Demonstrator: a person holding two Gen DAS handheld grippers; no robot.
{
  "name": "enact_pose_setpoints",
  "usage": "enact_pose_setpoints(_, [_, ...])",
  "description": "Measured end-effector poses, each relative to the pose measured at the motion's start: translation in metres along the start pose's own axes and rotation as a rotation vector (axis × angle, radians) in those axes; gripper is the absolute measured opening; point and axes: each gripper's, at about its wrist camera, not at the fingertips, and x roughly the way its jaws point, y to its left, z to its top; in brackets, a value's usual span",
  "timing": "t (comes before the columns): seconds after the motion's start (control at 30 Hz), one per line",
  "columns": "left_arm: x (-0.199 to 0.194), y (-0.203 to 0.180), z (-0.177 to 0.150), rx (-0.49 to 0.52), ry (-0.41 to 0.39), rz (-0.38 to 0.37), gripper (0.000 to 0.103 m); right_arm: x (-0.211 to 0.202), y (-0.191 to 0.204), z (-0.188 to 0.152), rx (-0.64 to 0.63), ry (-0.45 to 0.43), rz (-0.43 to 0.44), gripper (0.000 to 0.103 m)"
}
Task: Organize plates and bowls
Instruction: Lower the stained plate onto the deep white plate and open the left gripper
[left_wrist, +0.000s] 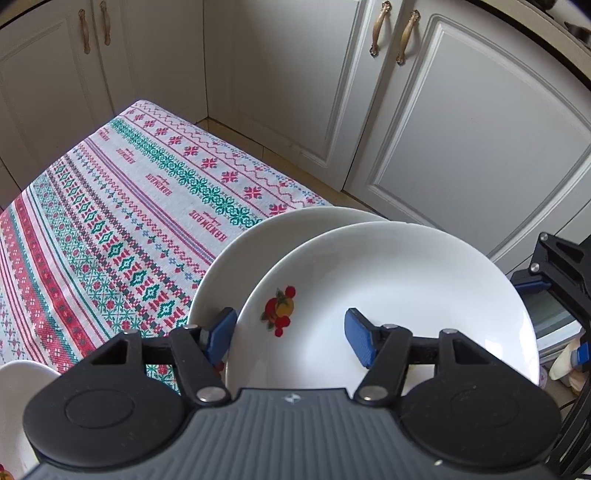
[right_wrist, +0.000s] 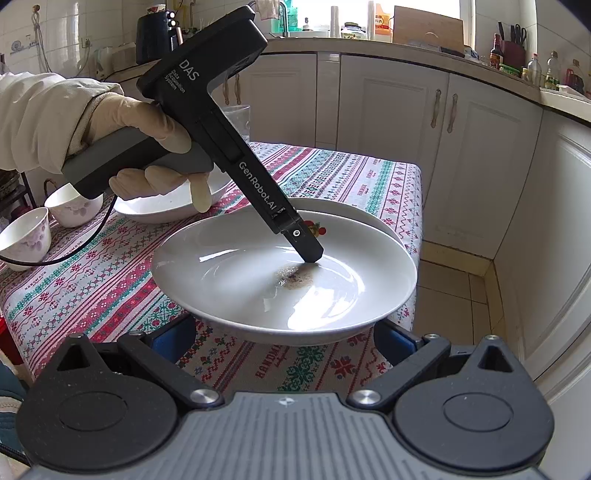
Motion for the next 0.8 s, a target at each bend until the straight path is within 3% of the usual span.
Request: enact_pose_setpoints(0.8, [-0.0099, -0.0011, -0.0016, -0.001, -0.028, 0.009, 0.074, 0.0047, 0.003, 0.0005, 0.003, 0.008, -0.023, 0.103])
